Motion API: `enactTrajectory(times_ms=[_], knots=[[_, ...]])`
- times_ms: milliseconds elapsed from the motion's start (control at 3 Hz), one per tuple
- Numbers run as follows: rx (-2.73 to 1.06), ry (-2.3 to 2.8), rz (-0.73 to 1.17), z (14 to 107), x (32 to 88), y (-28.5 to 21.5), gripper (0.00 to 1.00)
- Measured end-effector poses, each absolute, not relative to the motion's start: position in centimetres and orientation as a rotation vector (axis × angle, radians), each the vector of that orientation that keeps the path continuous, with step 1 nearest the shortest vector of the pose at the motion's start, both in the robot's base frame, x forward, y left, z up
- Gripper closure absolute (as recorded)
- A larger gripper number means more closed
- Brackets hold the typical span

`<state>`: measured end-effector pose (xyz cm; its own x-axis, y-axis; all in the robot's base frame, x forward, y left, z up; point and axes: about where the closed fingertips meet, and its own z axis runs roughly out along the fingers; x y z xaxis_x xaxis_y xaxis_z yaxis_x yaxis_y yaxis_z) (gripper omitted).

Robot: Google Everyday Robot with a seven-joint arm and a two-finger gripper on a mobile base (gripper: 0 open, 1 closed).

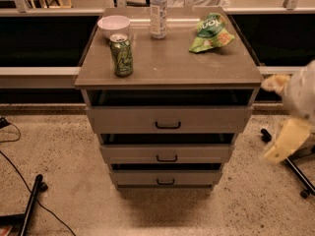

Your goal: Open bottom drawer

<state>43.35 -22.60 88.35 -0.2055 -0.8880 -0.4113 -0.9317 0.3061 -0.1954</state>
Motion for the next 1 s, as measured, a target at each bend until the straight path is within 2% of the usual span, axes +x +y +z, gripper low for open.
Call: enactTrajectory(times_ms=[333,667,1000], knots=[[-1.508,2.05,0.304,80.5,42.2,-22.8,0.0],[-1.461,1.98,0.238,80.0,43.5,-24.1,0.0],[-1.5,1.962,0.28,78.8,44.9,-22.6,0.0]])
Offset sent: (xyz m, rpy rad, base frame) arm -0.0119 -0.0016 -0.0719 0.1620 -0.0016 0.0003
